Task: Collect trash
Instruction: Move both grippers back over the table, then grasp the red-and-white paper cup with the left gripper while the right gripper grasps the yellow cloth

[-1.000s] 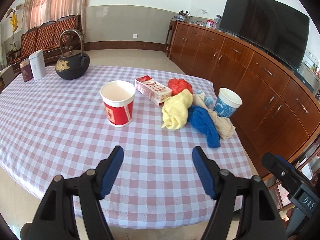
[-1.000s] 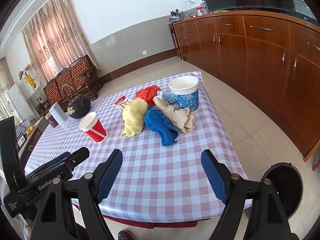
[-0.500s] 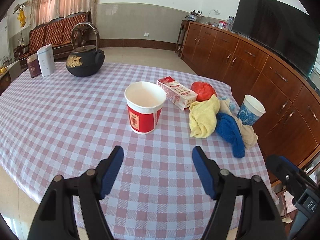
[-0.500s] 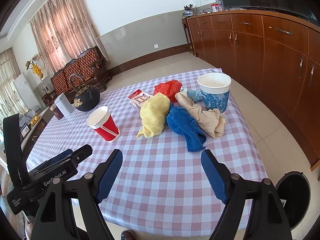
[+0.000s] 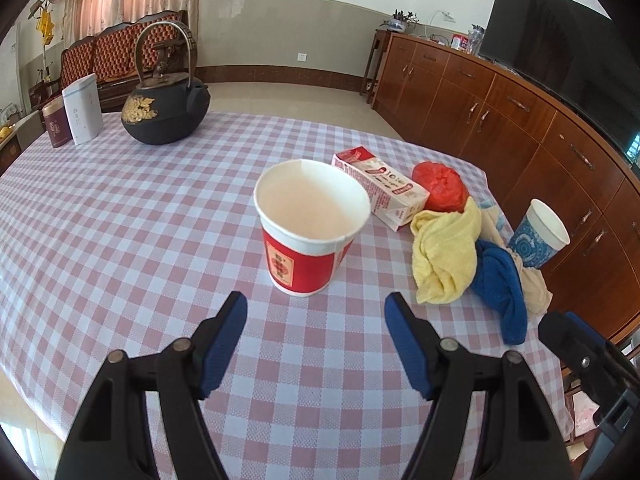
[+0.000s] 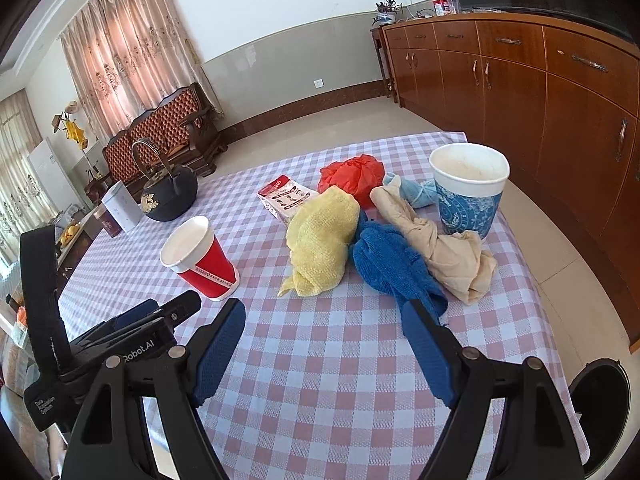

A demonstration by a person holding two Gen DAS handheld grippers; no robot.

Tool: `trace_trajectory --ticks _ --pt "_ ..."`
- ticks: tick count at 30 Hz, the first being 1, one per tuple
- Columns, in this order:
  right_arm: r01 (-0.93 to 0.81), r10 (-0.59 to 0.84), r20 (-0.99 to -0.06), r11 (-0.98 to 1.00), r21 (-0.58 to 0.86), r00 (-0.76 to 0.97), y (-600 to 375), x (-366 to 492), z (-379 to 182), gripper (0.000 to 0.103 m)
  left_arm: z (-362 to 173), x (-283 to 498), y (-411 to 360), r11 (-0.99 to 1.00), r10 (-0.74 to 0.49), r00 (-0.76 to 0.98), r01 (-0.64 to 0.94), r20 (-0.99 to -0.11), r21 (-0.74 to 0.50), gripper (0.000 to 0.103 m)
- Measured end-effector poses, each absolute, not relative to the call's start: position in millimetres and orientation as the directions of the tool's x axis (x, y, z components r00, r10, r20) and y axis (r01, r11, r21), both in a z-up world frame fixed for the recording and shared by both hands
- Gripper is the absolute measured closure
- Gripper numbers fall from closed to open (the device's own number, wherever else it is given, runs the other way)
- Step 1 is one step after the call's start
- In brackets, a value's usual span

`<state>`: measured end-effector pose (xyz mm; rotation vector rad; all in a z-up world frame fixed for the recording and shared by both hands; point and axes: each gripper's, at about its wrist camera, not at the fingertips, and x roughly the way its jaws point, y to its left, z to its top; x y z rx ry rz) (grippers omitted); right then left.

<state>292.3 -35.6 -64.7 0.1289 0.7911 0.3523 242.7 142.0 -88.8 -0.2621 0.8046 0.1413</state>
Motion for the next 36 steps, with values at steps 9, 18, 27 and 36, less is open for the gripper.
trace_trajectory --ticks 9,18,27,36 --pt "-0.263 0.343 -0.689 0.938 0.224 0.639 -19.3 331.8 -79.2 0.021 -95.5 269.1 150.0 0.958 0.024 0.692 -0.223 -0.722 -0.182 0.03" --pt "-0.268 0.324 -0.701 0.944 0.193 0.635 -0.8 374.0 -91.1 0.021 -103.1 291.1 157.4 0.958 0.015 0.694 -0.216 -0.72 -0.188 0.03" --pt "-0.292 0.295 -0.706 0.948 0.13 0.644 16.9 397.4 -98.0 0.021 -106.5 295.4 159.8 0.953 -0.007 0.712 -0.207 -0.703 -0.219 0.031" --pt "-0.333 0.336 -0.716 0.93 0.152 0.611 26.4 397.7 -114.4 0.052 -111.8 299.1 159.3 0.954 -0.014 0.713 -0.199 -0.701 -0.222 0.038"
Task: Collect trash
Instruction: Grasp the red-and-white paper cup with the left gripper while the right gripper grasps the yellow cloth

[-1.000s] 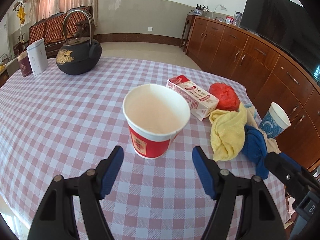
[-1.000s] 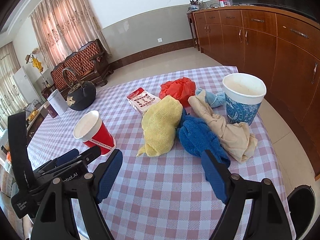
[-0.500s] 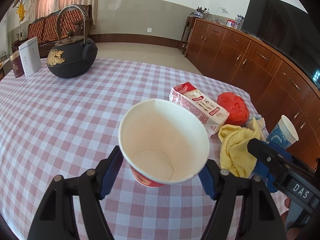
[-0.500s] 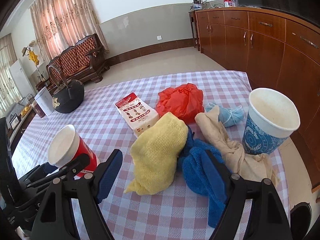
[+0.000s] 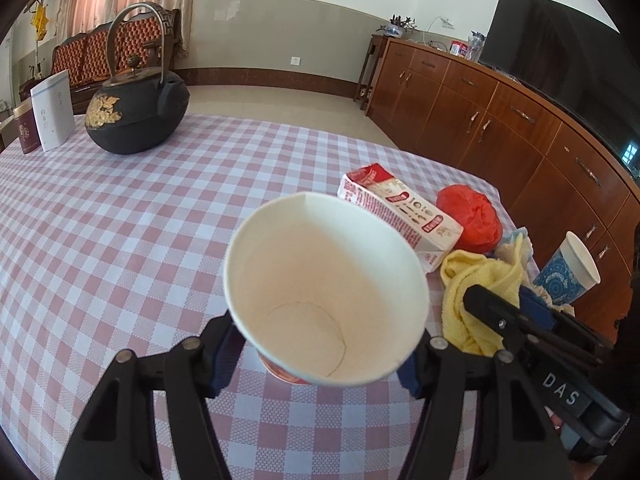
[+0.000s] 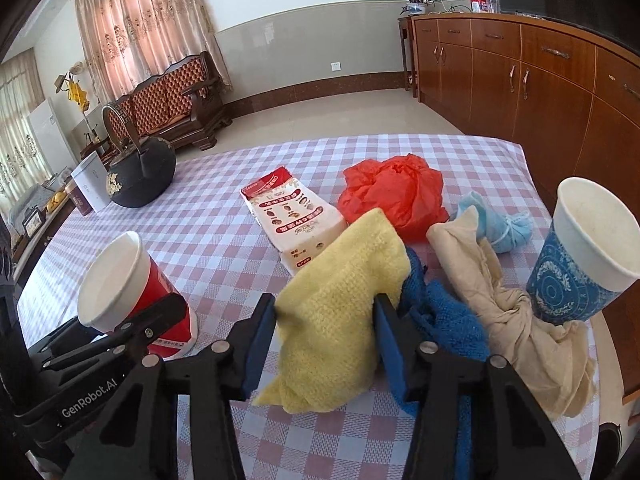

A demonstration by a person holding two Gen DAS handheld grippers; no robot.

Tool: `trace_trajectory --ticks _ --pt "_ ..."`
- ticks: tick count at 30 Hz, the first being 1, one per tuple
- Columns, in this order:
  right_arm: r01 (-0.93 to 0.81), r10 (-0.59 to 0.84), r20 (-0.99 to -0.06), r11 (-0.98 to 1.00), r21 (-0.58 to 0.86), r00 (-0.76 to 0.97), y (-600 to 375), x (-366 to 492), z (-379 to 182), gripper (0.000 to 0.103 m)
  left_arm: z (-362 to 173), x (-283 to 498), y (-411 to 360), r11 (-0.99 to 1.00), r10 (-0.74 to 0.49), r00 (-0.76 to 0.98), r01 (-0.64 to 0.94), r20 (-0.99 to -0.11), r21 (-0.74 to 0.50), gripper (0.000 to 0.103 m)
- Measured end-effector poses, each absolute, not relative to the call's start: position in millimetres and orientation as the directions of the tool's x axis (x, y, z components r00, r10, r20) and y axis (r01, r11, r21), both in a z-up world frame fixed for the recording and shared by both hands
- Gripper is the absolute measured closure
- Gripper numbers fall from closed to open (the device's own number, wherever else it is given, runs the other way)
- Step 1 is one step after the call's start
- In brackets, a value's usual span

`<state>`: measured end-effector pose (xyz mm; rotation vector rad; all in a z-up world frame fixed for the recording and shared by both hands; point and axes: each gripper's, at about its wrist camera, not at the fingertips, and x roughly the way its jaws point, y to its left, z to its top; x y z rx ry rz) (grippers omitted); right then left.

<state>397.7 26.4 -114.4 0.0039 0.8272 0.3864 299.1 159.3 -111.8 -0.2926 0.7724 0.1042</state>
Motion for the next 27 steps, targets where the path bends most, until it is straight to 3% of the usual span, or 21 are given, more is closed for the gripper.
trace_trajectory --ticks 5,27 --pt "-0.334 0.37 -0.69 0.923 0.193 0.622 20.9 395.9 -111.0 0.071 -110.6 295.8 160.6 0.951 -0.021 0.724 -0.198 -0.689 -0.237 0.041" --pt "-0.384 0.481 -0.582 0.876 0.293 0.655 -20.1 323.3 -53.9 0.071 -75.7 243.1 138.9 0.962 -0.05 0.759 -0.139 -0.649 -0.236 0.043"
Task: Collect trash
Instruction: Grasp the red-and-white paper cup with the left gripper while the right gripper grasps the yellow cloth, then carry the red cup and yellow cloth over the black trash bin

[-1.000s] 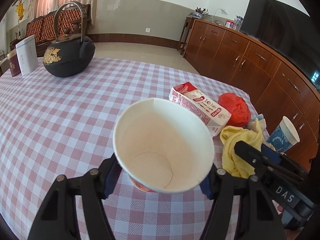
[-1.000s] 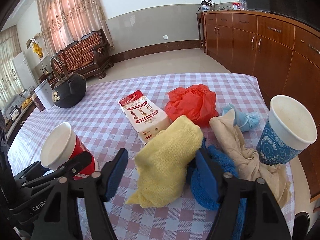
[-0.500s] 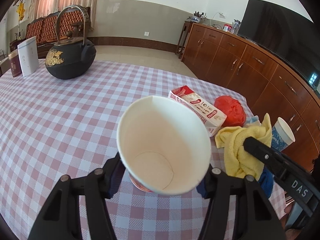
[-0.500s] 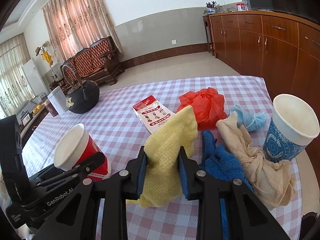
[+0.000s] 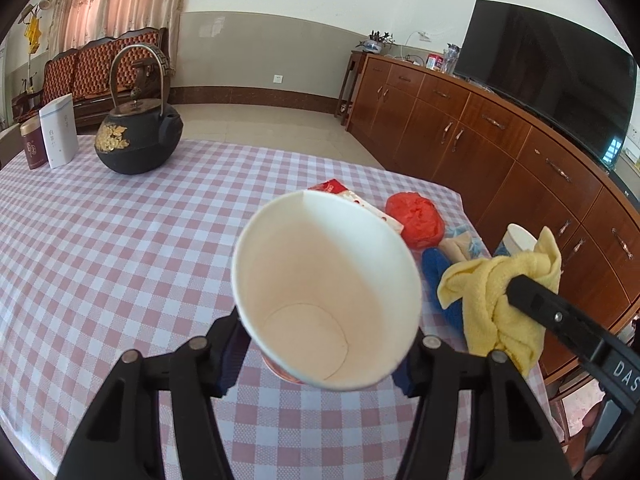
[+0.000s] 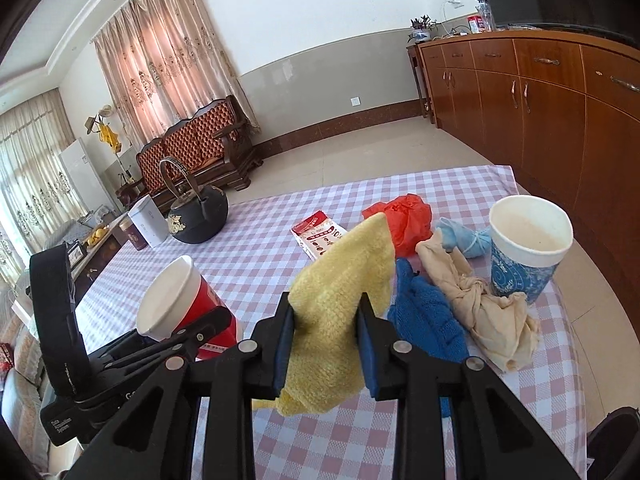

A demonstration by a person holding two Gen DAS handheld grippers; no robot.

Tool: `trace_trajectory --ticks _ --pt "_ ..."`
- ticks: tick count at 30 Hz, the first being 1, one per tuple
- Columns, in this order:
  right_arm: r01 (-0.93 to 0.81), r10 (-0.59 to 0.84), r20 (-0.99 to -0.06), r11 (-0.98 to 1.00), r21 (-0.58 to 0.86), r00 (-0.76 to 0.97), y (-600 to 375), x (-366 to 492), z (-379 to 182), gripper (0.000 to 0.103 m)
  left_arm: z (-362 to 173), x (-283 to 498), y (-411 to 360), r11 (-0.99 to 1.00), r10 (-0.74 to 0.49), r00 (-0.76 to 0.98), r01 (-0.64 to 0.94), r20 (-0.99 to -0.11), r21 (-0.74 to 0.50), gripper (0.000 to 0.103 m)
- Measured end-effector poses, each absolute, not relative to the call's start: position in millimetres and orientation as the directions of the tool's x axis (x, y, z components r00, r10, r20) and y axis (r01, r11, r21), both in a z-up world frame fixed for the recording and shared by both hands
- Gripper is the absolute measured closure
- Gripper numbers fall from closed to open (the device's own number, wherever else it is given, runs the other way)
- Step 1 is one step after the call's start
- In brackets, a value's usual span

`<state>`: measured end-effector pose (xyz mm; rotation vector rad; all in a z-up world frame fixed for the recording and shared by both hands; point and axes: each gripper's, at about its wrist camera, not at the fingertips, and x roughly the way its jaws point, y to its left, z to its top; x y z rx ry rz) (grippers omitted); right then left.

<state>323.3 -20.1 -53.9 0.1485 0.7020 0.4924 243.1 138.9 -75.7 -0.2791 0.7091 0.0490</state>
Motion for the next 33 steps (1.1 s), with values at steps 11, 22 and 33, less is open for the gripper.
trace_trajectory --ticks 11,22,33 --pt "-0.341 0.45 -0.605 0.893 0.293 0.657 -61.5 278.8 -55.1 0.071 -62.1 222.7 98.2 0.969 -0.112 0.761 -0.059 -0.639 -0.24 0.043" --pt "-0.217 0.373 -0.587 0.922 0.32 0.719 -138.1 252.1 -47.4 0.071 -56.6 218.2 22.3 0.966 -0.224 0.733 0.082 -0.642 -0.244 0.043" --pt "-0.002 0.209 -0.599 0.945 0.327 0.773 -248.3 223.5 -54.2 0.072 -55.4 219.9 -81.7 0.922 -0.387 0.656 0.284 -0.648 -0.264 0.043"
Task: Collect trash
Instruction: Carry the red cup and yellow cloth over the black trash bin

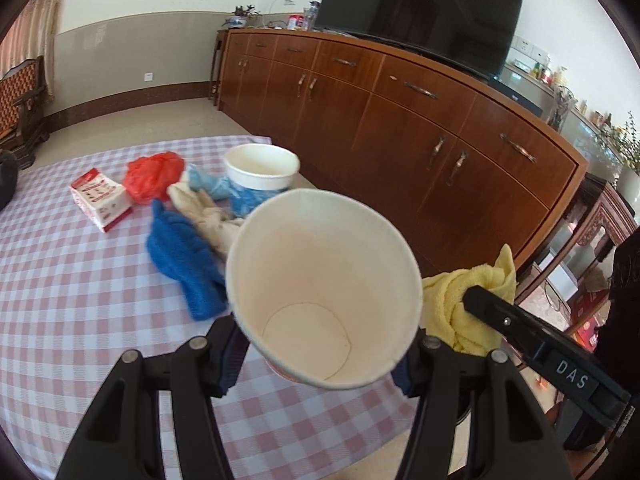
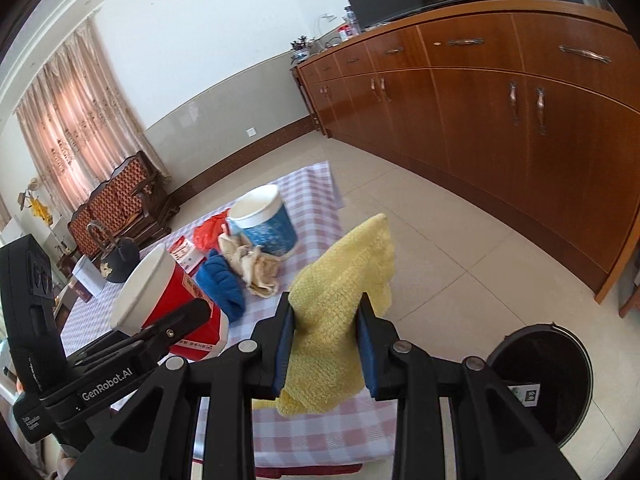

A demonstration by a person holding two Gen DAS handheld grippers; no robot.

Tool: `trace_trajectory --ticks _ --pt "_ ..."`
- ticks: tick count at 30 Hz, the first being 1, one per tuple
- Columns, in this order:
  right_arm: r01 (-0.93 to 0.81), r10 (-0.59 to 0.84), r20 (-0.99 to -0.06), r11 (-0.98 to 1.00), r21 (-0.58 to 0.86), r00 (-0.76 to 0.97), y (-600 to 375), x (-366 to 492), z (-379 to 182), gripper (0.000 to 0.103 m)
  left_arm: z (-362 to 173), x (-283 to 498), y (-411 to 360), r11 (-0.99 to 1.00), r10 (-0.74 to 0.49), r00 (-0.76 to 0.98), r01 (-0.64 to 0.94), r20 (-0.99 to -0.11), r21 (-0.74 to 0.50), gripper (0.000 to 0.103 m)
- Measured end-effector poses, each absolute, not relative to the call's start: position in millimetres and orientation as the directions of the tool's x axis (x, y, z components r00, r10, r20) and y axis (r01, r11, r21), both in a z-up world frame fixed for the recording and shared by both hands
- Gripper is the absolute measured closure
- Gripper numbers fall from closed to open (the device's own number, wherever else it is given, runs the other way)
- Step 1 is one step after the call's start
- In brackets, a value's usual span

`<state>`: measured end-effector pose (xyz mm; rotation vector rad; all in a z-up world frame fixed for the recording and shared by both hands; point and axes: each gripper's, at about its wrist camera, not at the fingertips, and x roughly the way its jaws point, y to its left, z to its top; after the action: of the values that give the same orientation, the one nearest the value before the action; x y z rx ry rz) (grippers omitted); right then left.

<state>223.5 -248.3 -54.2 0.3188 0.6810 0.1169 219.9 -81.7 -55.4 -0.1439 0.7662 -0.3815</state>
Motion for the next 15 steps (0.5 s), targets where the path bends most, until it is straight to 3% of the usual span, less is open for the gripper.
trace_trajectory --ticks 10,15 --pt "0.273 -0.002 -0.664 0.913 0.304 0.748 -376.7 172.7 -83.5 0.072 -77.1 210.4 -204.0 0.823 -0.54 0.496 0.478 -0.68 -0.305 0.043" --pt "0.394 -0.068 -0.719 0.87 0.297 0.692 -429.9 152.9 -113.4 0.072 -101.4 206.2 -255.4 0.791 -0.558 0.416 0.527 -0.718 -0.309 0.043"
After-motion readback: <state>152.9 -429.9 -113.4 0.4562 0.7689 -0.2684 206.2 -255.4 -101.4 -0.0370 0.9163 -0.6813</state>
